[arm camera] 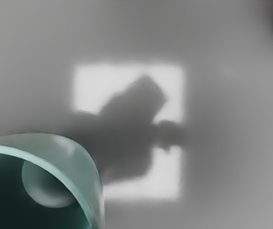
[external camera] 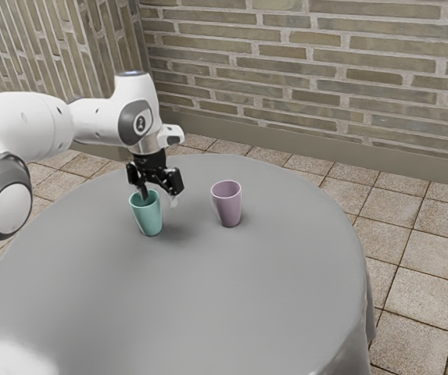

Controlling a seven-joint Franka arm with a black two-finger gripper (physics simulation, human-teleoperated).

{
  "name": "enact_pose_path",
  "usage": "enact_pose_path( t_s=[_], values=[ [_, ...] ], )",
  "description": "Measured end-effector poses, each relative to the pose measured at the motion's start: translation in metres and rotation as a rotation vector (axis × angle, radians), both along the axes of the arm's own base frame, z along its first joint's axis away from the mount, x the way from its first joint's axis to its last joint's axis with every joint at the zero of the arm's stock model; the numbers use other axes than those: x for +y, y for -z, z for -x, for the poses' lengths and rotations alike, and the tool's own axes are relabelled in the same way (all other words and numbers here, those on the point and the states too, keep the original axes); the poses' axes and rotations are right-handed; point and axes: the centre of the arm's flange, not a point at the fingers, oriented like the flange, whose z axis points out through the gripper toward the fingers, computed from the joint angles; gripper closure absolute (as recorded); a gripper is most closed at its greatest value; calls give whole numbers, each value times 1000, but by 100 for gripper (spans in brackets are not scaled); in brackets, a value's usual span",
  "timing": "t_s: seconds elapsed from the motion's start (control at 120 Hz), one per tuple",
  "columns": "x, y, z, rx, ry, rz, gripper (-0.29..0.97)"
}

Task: Place the left cup onto the right cup

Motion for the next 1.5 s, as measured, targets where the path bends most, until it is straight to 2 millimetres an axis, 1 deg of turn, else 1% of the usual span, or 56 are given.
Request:
enact_pose_path(
  t_s=[0.342,0.408,0.475,0.633,0.692,0.775,0.867,1.017,1.217,1.342,1.5],
  values=[
    [2,12,-1,11,2,-16,0],
    [3,14,-1,13,4,-21,3],
    [3,15,-1,15,5,-23,12],
    [3,16,-1,15,4,-25,44],
    [3,17,-1,16,1,-26,53],
    [3,17,-1,16,-2,-28,63],
    [4,17,-1,14,-3,-35,70],
    [5,16,-1,12,-5,-41,75],
    [9,10,-1,6,-11,-54,77],
    [15,-1,0,-4,-13,-75,78],
    [15,-22,2,-23,-8,-88,78]
  ],
)
